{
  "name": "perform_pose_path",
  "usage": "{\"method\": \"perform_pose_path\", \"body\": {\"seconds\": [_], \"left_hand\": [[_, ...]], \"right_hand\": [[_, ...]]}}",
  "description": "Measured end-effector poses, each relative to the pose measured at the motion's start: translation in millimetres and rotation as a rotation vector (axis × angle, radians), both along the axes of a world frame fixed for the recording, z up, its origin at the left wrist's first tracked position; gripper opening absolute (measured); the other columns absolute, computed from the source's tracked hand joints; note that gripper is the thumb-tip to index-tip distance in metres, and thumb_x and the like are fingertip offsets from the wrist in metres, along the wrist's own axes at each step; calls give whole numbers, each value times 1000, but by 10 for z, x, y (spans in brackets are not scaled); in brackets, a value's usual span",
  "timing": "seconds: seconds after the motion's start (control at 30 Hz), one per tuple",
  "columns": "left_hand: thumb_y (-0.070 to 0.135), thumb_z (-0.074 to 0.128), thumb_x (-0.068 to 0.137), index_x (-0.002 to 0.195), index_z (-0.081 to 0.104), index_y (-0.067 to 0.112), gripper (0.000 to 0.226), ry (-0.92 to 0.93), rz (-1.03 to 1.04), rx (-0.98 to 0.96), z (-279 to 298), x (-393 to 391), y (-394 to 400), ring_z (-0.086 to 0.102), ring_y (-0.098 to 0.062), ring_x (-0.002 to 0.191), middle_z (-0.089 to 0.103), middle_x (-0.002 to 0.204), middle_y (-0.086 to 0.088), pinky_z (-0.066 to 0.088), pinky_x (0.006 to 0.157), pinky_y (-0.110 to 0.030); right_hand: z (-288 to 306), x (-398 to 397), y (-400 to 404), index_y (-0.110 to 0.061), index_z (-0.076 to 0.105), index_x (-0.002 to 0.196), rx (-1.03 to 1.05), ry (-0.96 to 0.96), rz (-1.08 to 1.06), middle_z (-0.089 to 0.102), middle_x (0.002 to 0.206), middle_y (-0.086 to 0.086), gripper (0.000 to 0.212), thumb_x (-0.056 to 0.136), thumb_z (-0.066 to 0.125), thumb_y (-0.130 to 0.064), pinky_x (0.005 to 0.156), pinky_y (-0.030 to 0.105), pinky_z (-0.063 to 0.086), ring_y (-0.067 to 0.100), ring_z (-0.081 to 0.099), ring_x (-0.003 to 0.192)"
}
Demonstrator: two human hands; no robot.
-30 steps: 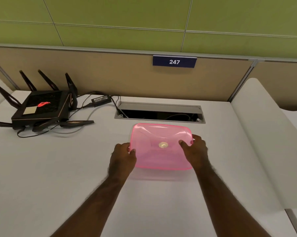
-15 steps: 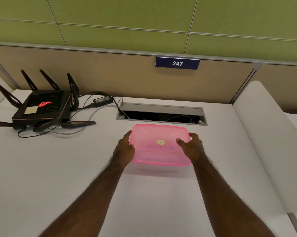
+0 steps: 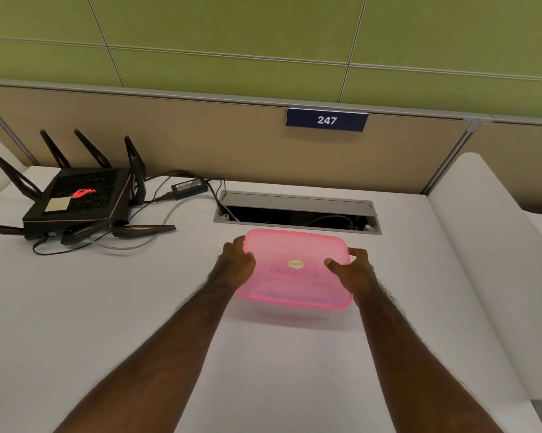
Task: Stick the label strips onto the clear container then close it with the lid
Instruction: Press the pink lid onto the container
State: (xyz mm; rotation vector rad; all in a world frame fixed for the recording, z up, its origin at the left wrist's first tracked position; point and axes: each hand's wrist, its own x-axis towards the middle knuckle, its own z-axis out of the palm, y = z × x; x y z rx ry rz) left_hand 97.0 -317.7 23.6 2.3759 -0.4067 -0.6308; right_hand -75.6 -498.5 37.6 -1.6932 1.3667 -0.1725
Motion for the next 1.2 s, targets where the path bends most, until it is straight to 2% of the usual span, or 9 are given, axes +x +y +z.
{"method": "perform_pose_path", "body": {"seconds": [0.13, 0.3, 0.43, 0.53, 0.73, 0.87, 0.97, 1.07, 1.2], "left_hand": [[44, 34, 99, 141, 42, 19, 50, -21, 15, 28, 33, 149, -252, 43, -41, 129, 42, 142, -21, 34, 108, -47], [42, 34, 98, 129, 50, 6, 51, 31, 86, -17, 8, 240, -340, 50, -40, 120, 53, 131, -21, 43, 100, -46], [27, 34, 100, 137, 43, 3, 44, 9, 213, -52, -59, 191, -390, 48, -40, 121, 51, 131, -24, 43, 99, -47], [39, 30, 102, 131, 49, 0, 51, 8, 223, -48, -76, 189, -425, 49, -41, 124, 51, 134, -24, 39, 103, -49], [39, 34, 101, 124, 50, -6, 53, -6, 198, -61, -144, 199, -435, 51, -45, 121, 55, 130, -29, 41, 102, -47], [38, 33, 100, 122, 52, -2, 49, -52, 165, -36, -111, 168, -407, 55, -42, 116, 58, 125, -25, 45, 98, -46], [38, 33, 98, 119, 52, 1, 46, -93, 140, -20, -96, 129, -377, 58, -40, 109, 60, 119, -21, 48, 92, -43], [35, 33, 101, 120, 52, -2, 45, -168, 123, 4, -111, 90, -368, 57, -40, 113, 59, 122, -22, 48, 96, -43], [38, 32, 101, 117, 53, -1, 46, -228, 129, 18, -143, 61, -345, 58, -40, 110, 60, 120, -21, 49, 95, -45]], "right_hand": [[-19, -7, -9, -22, 38, 135, -3, 1, 2, 49, 137, 16, 75, 75, 77, -45, 94, 53, 51, 39, 52, 117], [-32, -16, -64, -20, 38, 135, 30, -4, 21, 50, 136, 17, 77, 73, 79, -43, 95, 52, 51, 38, 54, 115], [-21, -10, -118, -18, 38, 134, 54, 7, 52, 50, 136, 16, 79, 73, 80, -44, 93, 50, 52, 36, 55, 114], [-11, -10, -131, -19, 38, 132, 27, 25, 81, 52, 134, 15, 79, 72, 77, -51, 92, 49, 53, 35, 56, 114], [6, 13, -124, -25, 37, 138, -81, 186, 181, 51, 136, 15, 82, 74, 58, -72, 99, 52, 46, 37, 53, 119], [4, 70, -177, -17, 32, 140, -8, 165, 183, 44, 143, 17, 83, 79, 56, -68, 102, 53, 44, 38, 49, 124], [25, 198, -210, -7, 31, 144, -25, 175, 136, 40, 148, 20, 84, 88, 39, -69, 106, 53, 40, 41, 43, 131], [71, 341, -270, -1, 43, 139, -48, 166, 89, 43, 146, 24, 82, 93, 25, -66, 109, 52, 36, 41, 42, 132], [40, 409, -356, -2, 56, 125, -49, 161, 78, 56, 135, 21, 61, 99, 30, -50, 100, 44, 43, 38, 53, 120]]}}
